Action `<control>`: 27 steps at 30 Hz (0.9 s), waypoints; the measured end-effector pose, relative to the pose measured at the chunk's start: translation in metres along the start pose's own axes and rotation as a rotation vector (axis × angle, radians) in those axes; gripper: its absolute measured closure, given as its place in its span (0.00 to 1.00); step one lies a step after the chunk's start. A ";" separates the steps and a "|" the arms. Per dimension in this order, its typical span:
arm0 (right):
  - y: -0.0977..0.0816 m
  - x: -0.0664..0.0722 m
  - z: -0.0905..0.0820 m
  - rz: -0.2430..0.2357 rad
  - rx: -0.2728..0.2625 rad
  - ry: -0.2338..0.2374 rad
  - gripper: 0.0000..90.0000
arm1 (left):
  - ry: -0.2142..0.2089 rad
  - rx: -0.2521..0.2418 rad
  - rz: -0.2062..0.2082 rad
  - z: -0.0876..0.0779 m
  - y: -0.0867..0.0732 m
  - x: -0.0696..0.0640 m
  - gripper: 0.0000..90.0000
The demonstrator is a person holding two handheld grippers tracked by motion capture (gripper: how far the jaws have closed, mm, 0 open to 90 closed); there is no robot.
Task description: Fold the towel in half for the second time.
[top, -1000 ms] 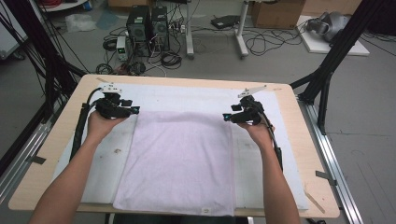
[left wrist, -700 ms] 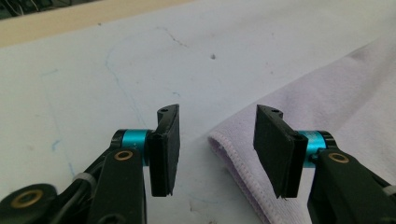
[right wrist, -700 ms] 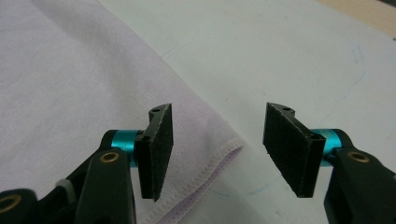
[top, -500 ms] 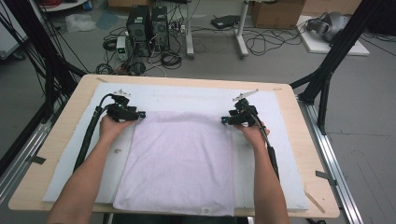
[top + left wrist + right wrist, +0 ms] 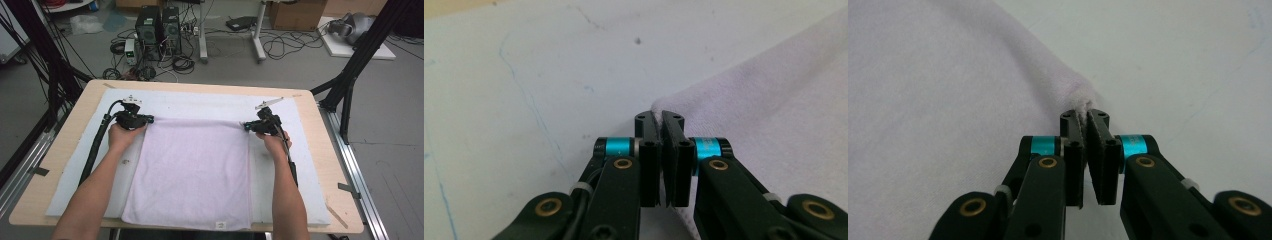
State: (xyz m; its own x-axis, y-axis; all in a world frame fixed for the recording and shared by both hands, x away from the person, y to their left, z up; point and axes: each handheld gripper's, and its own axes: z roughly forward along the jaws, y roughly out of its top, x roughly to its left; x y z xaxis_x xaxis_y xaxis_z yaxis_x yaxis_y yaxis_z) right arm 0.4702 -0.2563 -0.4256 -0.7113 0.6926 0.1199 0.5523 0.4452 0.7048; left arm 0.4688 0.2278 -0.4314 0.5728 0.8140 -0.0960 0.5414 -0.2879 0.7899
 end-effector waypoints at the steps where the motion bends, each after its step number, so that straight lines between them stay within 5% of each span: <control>1: 0.001 0.000 -0.002 -0.003 -0.013 -0.004 0.95 | 0.002 -0.007 0.000 -0.001 0.001 0.000 0.96; 13: 0.011 0.002 -0.032 -0.041 -0.151 -0.031 0.96 | 0.001 -0.168 -0.012 -0.033 0.021 0.004 0.96; 19: 0.041 0.006 -0.055 -0.061 -0.172 -0.020 0.96 | 0.007 -0.240 0.009 -0.055 0.047 0.005 0.96; 27: 0.037 0.011 -0.061 -0.059 -0.136 0.044 0.96 | -0.066 -0.215 0.056 -0.070 0.034 -0.001 0.96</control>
State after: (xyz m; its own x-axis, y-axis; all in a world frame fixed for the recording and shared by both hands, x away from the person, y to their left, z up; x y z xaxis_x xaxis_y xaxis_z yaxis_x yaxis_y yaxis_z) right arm 0.4560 -0.2666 -0.3551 -0.7608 0.6406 0.1042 0.4472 0.4011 0.7994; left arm 0.4435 0.2523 -0.3625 0.6412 0.7629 -0.0827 0.3687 -0.2118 0.9051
